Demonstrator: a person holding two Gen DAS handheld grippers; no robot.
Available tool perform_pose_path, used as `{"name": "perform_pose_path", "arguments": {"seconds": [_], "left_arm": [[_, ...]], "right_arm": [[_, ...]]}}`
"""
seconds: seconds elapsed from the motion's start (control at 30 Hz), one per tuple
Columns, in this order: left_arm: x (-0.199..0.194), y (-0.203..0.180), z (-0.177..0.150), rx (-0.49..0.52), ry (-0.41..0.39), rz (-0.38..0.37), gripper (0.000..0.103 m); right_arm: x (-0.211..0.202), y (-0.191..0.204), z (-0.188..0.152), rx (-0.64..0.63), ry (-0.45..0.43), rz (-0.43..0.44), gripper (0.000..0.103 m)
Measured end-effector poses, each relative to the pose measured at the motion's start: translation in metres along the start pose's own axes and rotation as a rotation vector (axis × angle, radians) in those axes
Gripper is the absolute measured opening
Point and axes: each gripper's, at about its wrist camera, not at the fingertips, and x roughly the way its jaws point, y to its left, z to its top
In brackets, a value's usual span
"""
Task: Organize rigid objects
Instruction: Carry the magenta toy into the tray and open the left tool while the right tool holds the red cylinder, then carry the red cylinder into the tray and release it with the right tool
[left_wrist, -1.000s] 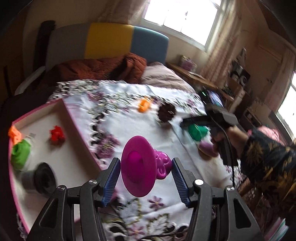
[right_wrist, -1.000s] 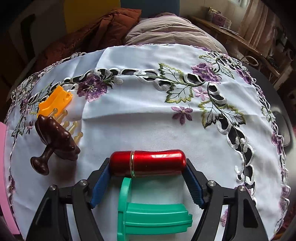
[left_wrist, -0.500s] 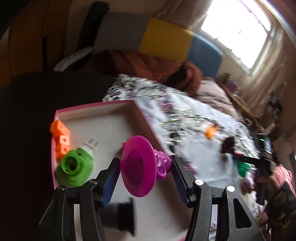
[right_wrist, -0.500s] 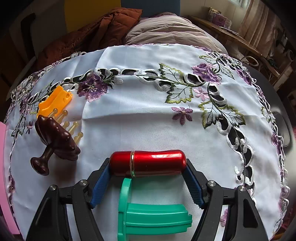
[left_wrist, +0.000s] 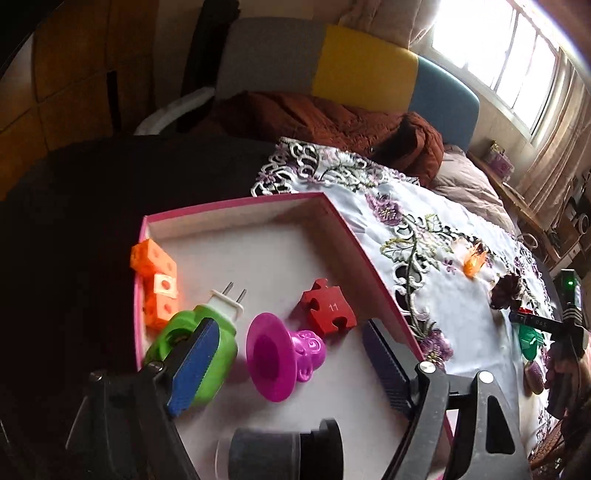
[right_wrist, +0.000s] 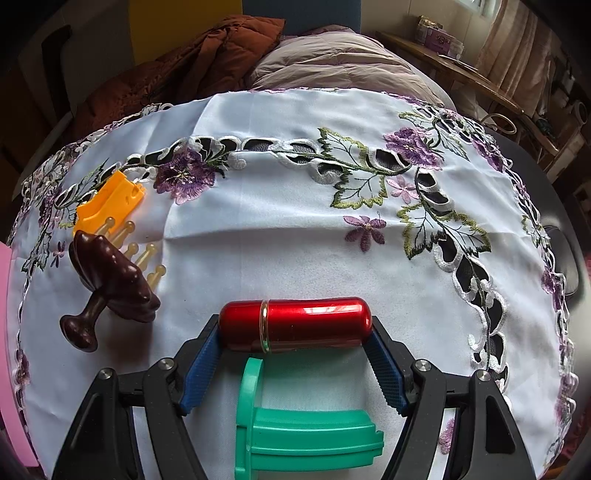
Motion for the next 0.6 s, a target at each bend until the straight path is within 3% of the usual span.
{"name": "perform_pose_path", "arguments": {"seconds": [0.2,0.4,0.6], "left_arm": [[-0.04,-0.015,-0.017,0.033,-0.09,0.041,0.081],[-0.062,-0.035,-0.041,0.063,-0.083,-0.019,0.081],[-0.074,-0.051,-0.058,0.115,-0.09,-0.014,0.081]], "right_arm": [[0.0,0.0,-0.001,0.0,0.0,0.0,0.075],[-0.001,-0.001,0.0,0.003,-0.003,0.001,0.075],[-0.001,-0.003,0.001,0.008,-0.004,0.003,0.074]]}}
